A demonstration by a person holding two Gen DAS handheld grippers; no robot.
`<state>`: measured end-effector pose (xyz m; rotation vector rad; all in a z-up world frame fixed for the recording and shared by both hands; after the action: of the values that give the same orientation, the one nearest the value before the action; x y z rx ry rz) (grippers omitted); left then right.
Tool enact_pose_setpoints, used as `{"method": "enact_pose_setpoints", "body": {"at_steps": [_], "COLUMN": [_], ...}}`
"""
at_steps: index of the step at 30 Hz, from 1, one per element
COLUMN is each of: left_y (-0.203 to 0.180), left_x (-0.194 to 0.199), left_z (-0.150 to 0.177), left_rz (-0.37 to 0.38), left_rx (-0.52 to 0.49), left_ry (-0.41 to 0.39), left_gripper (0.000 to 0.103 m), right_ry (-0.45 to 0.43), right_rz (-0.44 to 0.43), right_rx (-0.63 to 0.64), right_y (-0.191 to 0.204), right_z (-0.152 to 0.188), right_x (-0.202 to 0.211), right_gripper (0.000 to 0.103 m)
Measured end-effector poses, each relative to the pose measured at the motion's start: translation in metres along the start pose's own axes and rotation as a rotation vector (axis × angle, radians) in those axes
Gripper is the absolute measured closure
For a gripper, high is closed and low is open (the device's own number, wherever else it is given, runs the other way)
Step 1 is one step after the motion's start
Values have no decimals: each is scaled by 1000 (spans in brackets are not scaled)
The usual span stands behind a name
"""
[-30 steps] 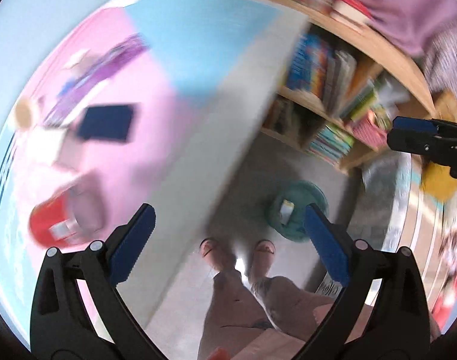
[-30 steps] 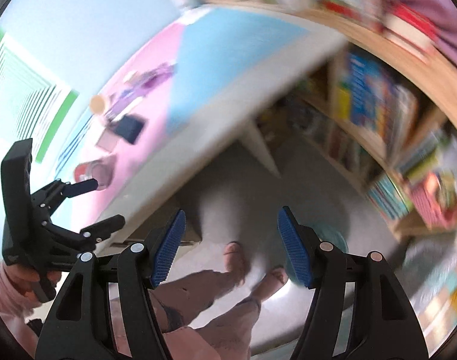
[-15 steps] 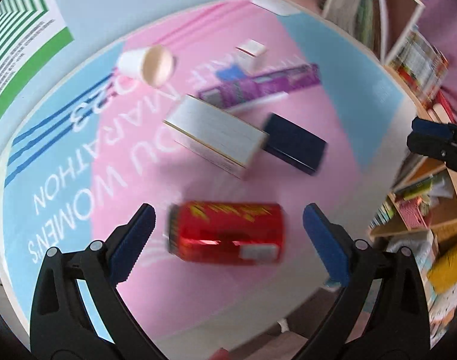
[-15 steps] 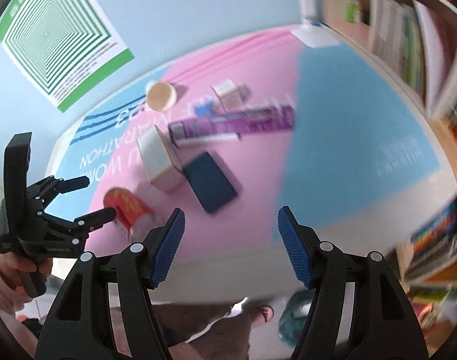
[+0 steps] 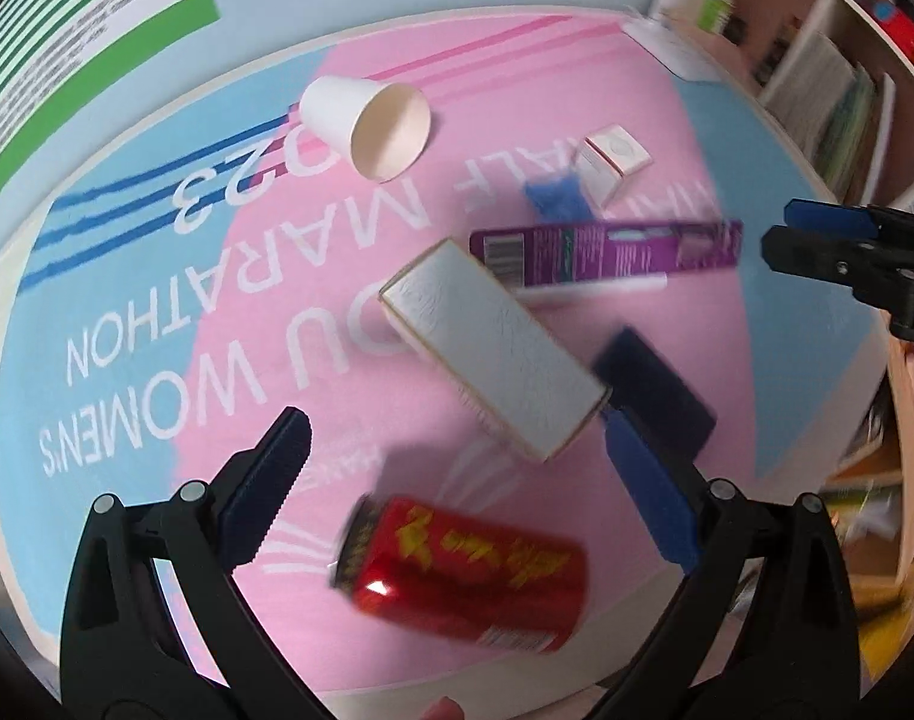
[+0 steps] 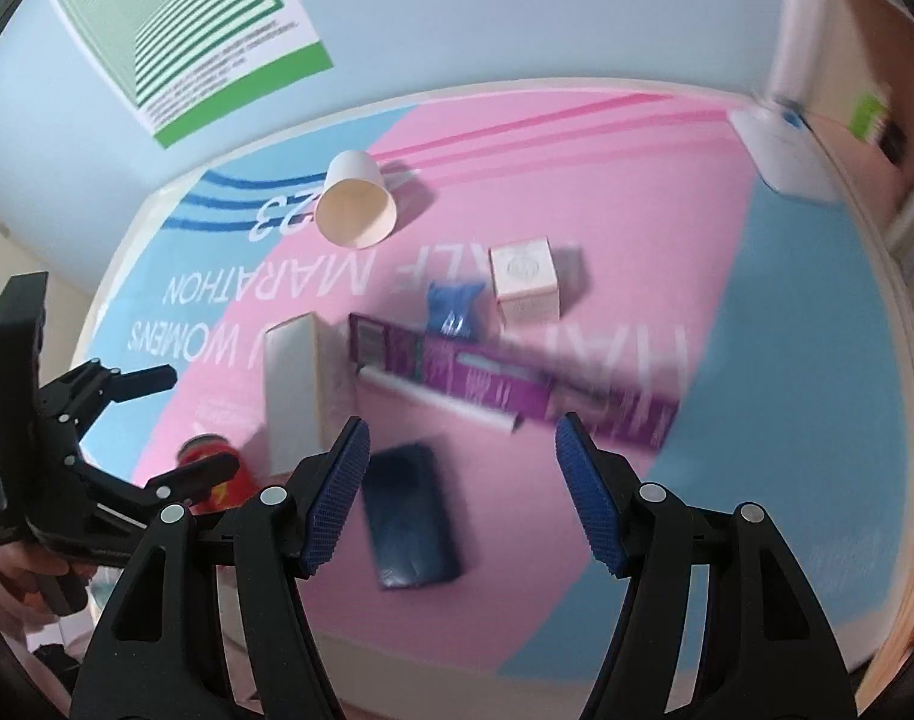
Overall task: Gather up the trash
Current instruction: 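Move both open tools back over the mat, then grasp the rose-drawing white box with the left tool while the right tool grasps the small white cube box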
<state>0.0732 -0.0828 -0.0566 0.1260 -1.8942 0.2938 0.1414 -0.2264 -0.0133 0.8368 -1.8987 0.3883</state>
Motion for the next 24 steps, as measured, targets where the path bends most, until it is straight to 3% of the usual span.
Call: {"method": "enact_pose_setpoints", "body": {"at_steps": [6,12,24], "left_y": [-16,-22,-11], "left_x": [-24,-49,-70], "left_z": [-8,-11,-9], "left_rz": [-62,-130,-172], "left_rx": [135,241,344], "left_ry": [22,63,124], "left_gripper": [7,7,27], "right_ry": [55,119,176], "right_rz": [-25,-51,-118], "right_rx": [136,228,326], "right_y": [-34,-49,-58], "right_z": [-33,-45,-63], "right_x": [-31,-65,-109], "right_gripper": [38,38,40]}}
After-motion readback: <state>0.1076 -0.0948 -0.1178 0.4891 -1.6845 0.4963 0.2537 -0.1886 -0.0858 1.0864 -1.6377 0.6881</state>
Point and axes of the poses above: each gripper's, at about its wrist camera, not at the fingertips, and x roughly against the way its jaws point, y to its left, z to its underside, the point moved 1 cm from there along -x, roughly the way its jaws point, and after that the axes turned 15 degrees about x, right-handed, at the moved point
